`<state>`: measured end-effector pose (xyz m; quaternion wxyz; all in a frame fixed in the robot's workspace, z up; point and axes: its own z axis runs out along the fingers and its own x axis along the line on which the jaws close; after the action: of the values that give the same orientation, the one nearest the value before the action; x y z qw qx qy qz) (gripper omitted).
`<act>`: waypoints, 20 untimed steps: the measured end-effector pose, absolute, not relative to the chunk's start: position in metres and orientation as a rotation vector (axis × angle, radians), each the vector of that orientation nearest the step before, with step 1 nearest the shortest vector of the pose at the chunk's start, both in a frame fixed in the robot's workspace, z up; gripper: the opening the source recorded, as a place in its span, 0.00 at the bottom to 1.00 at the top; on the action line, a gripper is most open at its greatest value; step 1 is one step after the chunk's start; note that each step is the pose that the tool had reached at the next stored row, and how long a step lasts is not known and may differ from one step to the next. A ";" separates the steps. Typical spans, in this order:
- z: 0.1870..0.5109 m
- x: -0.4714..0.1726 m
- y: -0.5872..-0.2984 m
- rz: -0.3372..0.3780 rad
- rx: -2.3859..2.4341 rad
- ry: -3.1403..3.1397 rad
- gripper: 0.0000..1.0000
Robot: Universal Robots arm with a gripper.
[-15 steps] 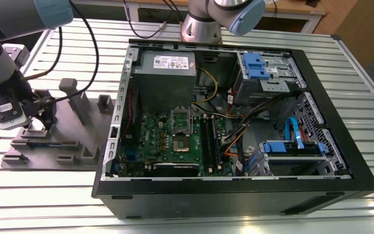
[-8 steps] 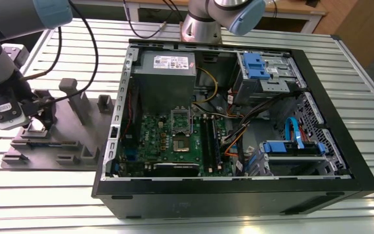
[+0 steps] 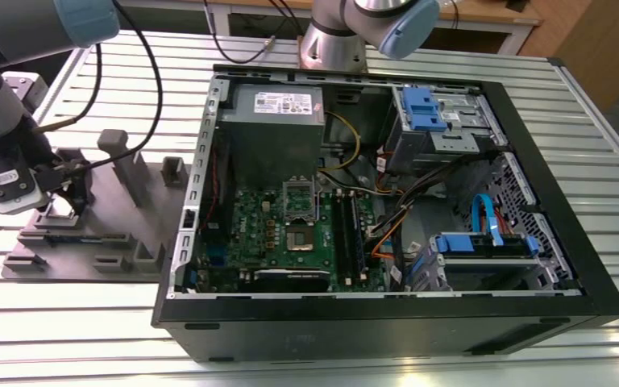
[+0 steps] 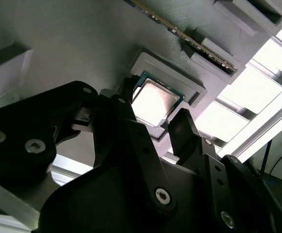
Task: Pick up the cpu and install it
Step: 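Pick up the cpu and move it towards the insertion slot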
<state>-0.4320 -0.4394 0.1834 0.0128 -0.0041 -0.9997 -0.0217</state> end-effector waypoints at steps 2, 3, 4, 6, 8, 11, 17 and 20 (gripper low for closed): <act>0.184 -0.432 -0.439 -0.068 -0.013 -3.115 0.56; 0.184 -0.432 -0.439 -0.066 -0.013 -3.116 0.56; 0.184 -0.432 -0.439 -0.064 -0.013 -3.116 0.56; 0.184 -0.432 -0.439 -0.062 -0.013 -3.119 0.56; 0.184 -0.432 -0.439 -0.061 -0.012 -3.121 0.56; 0.184 -0.432 -0.439 -0.061 -0.013 -3.121 0.56; 0.184 -0.432 -0.439 -0.061 -0.013 -3.121 0.56; 0.184 -0.432 -0.439 -0.061 -0.013 -3.121 0.54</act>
<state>-0.4322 -0.4394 0.1836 0.0100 -0.0040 -0.9998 -0.0196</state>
